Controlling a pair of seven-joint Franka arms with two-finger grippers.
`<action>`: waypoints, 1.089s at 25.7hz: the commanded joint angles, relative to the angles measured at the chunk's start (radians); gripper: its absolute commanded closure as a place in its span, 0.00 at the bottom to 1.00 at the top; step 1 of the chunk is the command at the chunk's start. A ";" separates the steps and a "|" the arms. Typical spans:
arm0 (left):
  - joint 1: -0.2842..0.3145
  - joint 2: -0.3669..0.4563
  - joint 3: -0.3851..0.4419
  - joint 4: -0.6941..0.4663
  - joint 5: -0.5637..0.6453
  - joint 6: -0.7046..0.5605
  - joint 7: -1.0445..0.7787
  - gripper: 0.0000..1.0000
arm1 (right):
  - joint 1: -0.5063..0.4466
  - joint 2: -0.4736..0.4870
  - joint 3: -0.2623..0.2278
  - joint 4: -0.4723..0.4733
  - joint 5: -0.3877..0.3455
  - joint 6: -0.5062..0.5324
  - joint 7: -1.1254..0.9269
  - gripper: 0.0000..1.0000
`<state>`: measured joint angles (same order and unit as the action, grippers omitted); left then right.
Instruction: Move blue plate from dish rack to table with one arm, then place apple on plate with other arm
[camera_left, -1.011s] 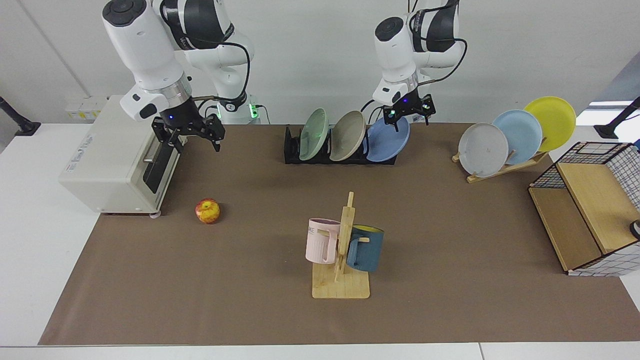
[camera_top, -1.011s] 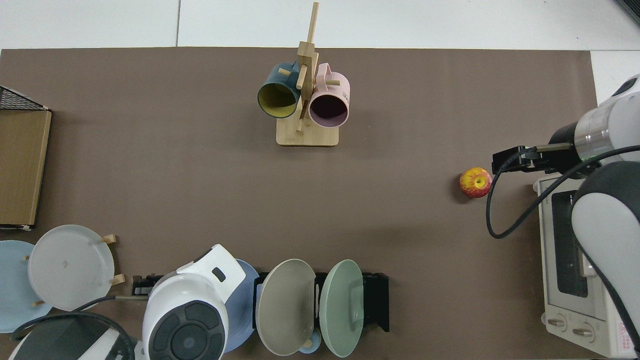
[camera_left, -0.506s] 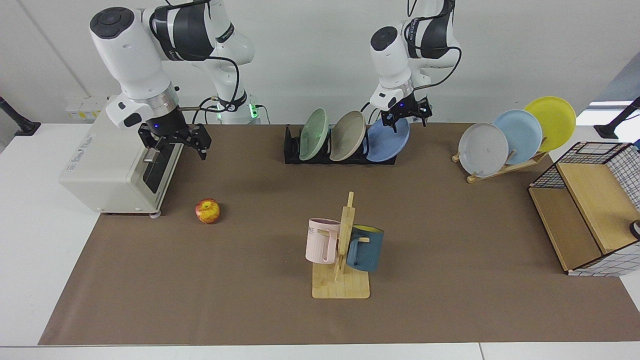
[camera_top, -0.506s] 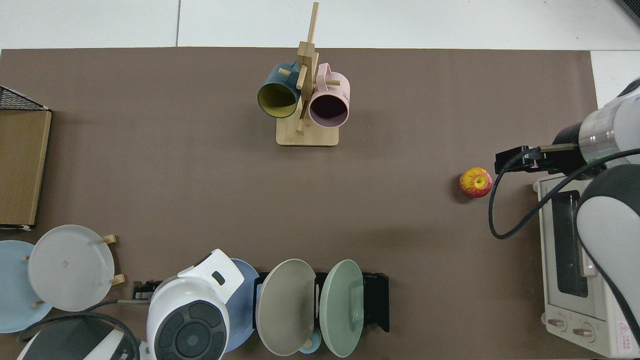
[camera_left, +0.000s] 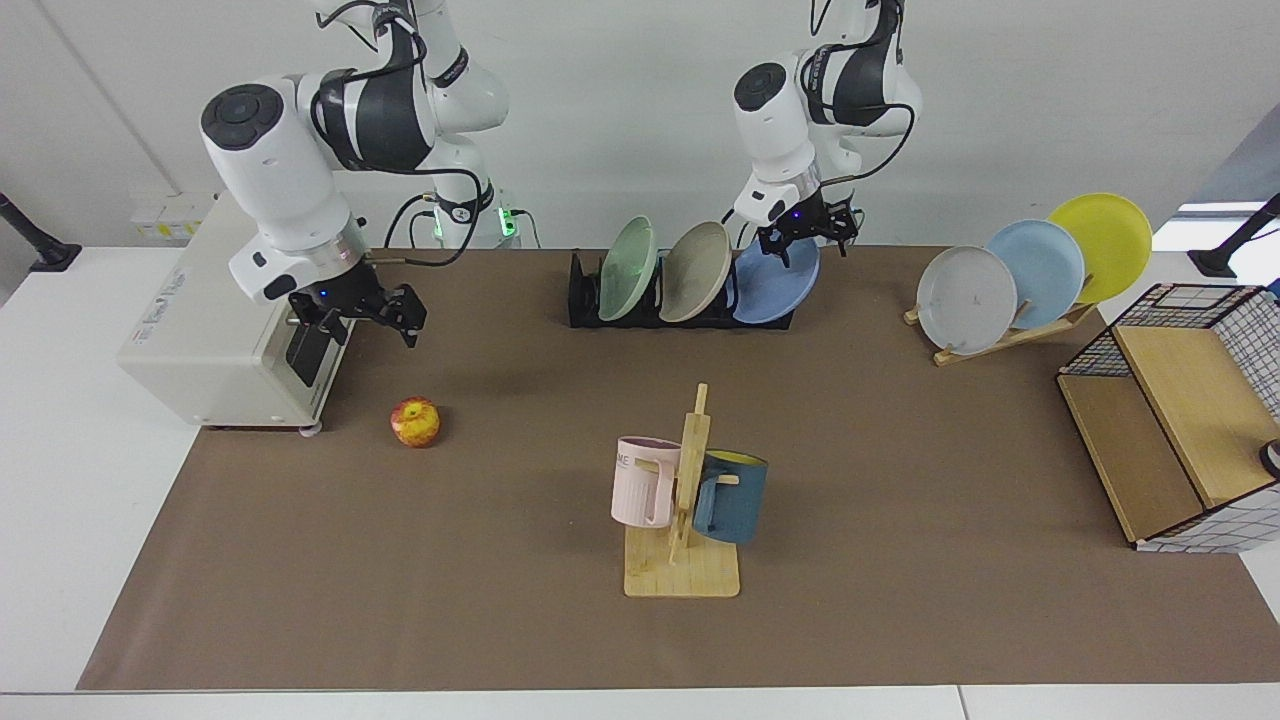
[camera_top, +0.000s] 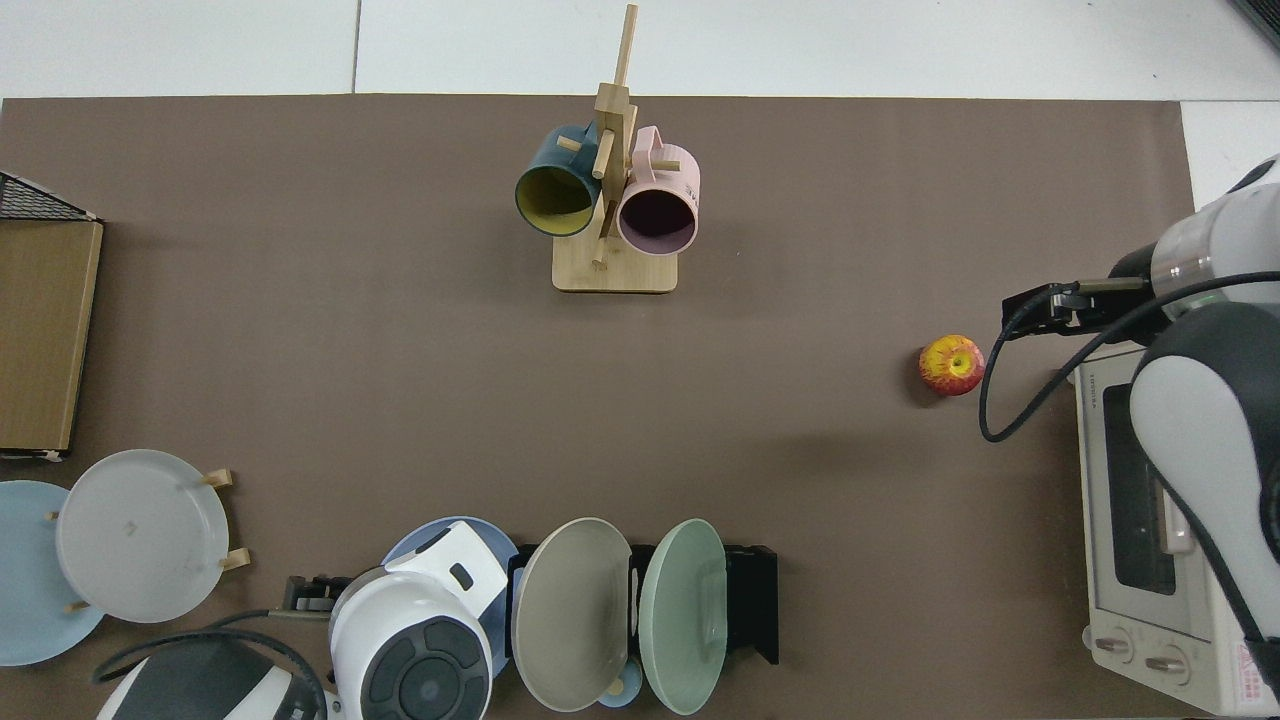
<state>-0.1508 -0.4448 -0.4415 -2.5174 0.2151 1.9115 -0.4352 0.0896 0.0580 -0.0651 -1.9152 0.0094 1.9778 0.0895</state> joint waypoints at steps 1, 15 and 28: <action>-0.007 -0.012 0.007 -0.034 0.020 0.038 0.004 0.10 | -0.007 0.006 0.008 -0.096 -0.017 0.140 0.012 0.00; -0.006 0.000 0.007 -0.038 0.006 0.044 0.020 0.34 | -0.022 0.175 0.007 -0.099 -0.045 0.308 -0.037 0.00; 0.005 0.027 0.010 -0.037 0.006 0.061 0.047 0.56 | -0.024 0.236 0.007 -0.116 -0.045 0.342 -0.060 0.00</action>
<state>-0.1499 -0.4156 -0.4376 -2.5378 0.2151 1.9483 -0.4066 0.0831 0.2928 -0.0670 -2.0159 -0.0207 2.3054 0.0657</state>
